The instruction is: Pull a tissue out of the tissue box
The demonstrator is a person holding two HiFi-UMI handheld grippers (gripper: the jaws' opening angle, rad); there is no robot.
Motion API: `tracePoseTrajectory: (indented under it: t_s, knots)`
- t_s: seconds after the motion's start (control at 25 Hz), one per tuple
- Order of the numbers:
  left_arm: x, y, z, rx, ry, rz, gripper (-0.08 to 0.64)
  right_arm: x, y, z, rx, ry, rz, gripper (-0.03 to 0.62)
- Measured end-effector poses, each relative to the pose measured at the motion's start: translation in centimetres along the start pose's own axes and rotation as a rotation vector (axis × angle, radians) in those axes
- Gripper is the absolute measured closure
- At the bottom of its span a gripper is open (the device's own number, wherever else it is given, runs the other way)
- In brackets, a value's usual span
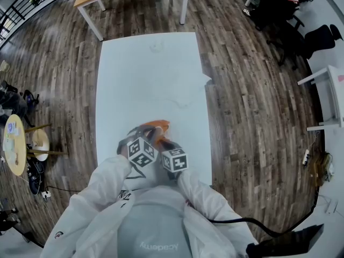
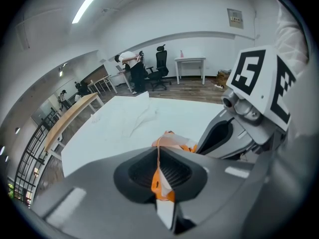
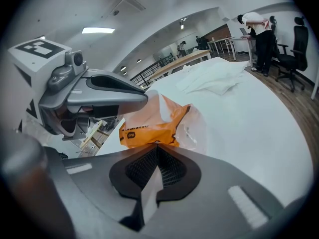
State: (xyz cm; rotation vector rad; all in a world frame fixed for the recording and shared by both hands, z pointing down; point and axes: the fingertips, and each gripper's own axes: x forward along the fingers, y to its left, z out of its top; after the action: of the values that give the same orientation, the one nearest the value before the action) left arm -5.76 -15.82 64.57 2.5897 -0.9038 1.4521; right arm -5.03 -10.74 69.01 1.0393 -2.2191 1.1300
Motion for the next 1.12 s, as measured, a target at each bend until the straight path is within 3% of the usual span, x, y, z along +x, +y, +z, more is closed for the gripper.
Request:
tracePoseTrajectory:
  t_s: [0.8,1.12]
  knots:
    - [-1.1,-0.4,0.3,0.002,-0.003,-0.026,0.558,0.4,-0.2,0.0,0.001,0.005,-0.008,0.591]
    - [-2.2,-0.4,0.7,-0.046,-0.025,-0.051,0.558,0.9,-0.4,-0.2,0.005,0.009,-0.018,0.591]
